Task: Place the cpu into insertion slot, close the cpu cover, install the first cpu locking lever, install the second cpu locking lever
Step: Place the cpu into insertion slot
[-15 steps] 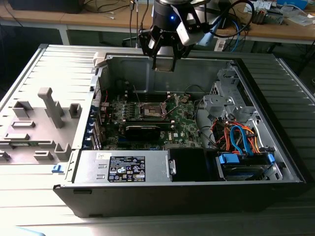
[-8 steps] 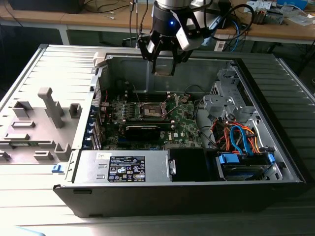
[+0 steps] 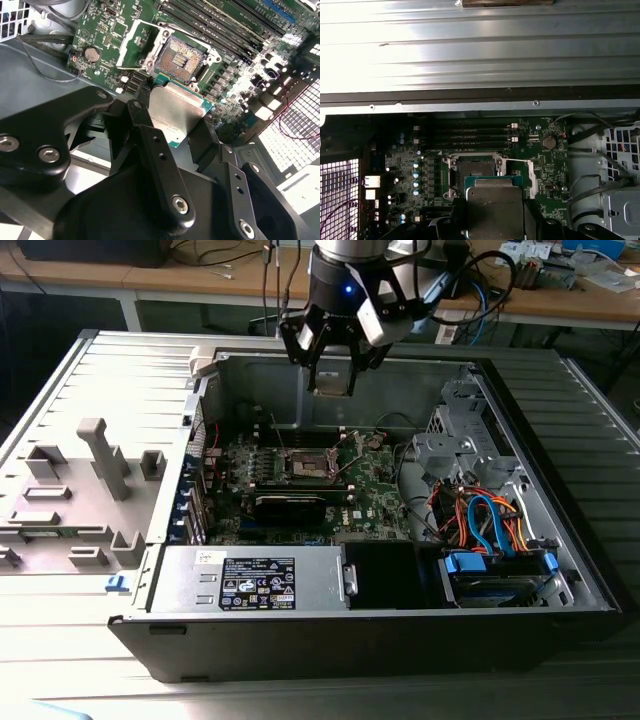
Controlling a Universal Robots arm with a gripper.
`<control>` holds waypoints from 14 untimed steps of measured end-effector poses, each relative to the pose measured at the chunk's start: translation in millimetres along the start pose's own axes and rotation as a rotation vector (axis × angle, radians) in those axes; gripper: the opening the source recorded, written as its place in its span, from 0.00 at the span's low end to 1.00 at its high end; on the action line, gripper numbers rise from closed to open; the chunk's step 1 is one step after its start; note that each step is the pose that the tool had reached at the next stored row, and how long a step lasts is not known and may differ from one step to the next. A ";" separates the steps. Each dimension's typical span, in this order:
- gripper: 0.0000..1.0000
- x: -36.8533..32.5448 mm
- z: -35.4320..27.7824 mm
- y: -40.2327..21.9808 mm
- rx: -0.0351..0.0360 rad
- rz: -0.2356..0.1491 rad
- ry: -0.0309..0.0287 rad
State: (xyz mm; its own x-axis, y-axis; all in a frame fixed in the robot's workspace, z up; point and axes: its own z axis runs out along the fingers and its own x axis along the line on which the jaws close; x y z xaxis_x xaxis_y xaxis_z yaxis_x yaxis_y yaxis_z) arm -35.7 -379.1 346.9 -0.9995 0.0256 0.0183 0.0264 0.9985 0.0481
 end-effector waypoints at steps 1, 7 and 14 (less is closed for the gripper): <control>0.55 0.1 0.6 -0.6 -0.0001 0.000 -0.0001; 0.55 0.8 2.2 -3.3 -0.0001 0.000 -0.0001; 0.55 1.6 3.6 -5.5 -0.0001 0.000 0.0000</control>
State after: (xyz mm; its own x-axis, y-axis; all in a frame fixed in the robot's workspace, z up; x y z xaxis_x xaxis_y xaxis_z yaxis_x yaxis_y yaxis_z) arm -37.5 -384.3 343.1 -0.9995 0.0255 0.0183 0.0264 0.9985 0.0481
